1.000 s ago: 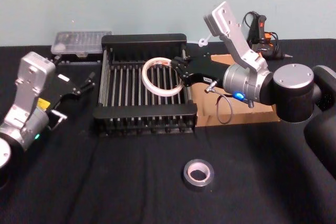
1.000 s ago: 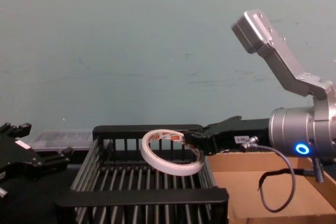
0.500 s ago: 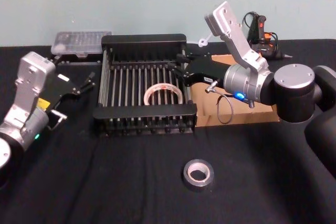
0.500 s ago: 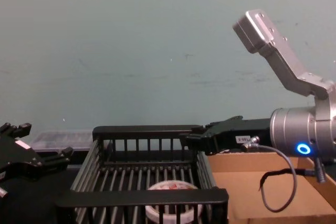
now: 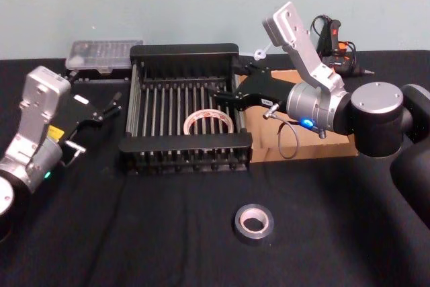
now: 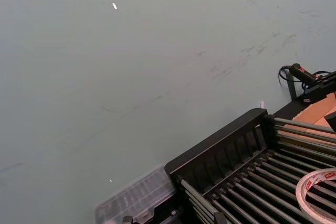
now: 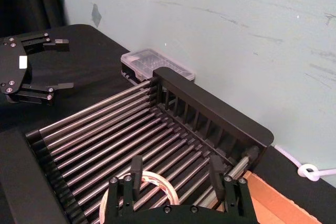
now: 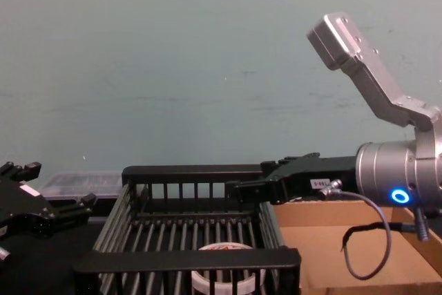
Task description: Pick up the white tape and place it into the black box , Pick up the silver tape and place it into the brown box.
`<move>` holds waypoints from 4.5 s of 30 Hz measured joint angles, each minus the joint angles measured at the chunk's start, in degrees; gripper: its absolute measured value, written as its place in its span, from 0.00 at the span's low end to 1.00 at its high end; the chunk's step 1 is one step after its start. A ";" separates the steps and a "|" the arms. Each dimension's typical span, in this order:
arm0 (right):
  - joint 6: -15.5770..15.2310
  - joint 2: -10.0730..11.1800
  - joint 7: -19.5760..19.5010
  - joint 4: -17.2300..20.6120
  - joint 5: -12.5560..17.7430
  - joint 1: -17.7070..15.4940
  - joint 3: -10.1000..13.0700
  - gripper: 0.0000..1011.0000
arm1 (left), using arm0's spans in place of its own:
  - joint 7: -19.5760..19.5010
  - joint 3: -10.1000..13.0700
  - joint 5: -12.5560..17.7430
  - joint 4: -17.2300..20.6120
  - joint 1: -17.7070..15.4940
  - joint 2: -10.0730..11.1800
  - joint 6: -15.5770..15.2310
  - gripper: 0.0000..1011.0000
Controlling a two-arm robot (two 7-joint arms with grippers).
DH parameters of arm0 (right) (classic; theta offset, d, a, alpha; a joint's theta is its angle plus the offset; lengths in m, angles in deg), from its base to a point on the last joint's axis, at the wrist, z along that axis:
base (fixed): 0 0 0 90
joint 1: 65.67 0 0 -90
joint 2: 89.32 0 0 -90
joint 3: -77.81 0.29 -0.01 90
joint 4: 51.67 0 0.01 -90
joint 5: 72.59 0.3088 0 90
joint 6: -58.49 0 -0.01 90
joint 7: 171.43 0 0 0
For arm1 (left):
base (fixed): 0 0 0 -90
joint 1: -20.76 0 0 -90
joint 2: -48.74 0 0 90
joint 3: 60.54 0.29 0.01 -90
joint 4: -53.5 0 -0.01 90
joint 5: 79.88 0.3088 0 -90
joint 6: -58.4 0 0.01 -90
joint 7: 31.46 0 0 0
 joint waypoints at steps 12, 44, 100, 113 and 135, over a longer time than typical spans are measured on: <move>0.00 0.01 0.00 0.00 0.01 0.00 0.00 0.99 | 0.00 0.00 0.00 0.00 0.00 0.00 0.00 0.99; -8.56 10.64 -2.00 20.29 4.60 -12.35 5.78 0.99 | 0.00 0.00 0.00 0.00 0.00 0.00 0.00 0.99; -18.12 21.73 2.25 27.16 8.73 -17.98 -3.68 0.99 | 0.00 0.00 0.00 0.00 0.00 0.00 0.00 0.99; -18.64 21.33 2.71 26.28 7.95 -17.43 -4.63 0.99 | 0.00 0.00 0.00 0.00 0.00 0.00 0.00 0.99; -18.81 21.17 3.05 25.90 7.28 -17.04 -5.07 0.99 | 0.00 0.00 0.00 0.00 0.00 0.00 0.00 0.99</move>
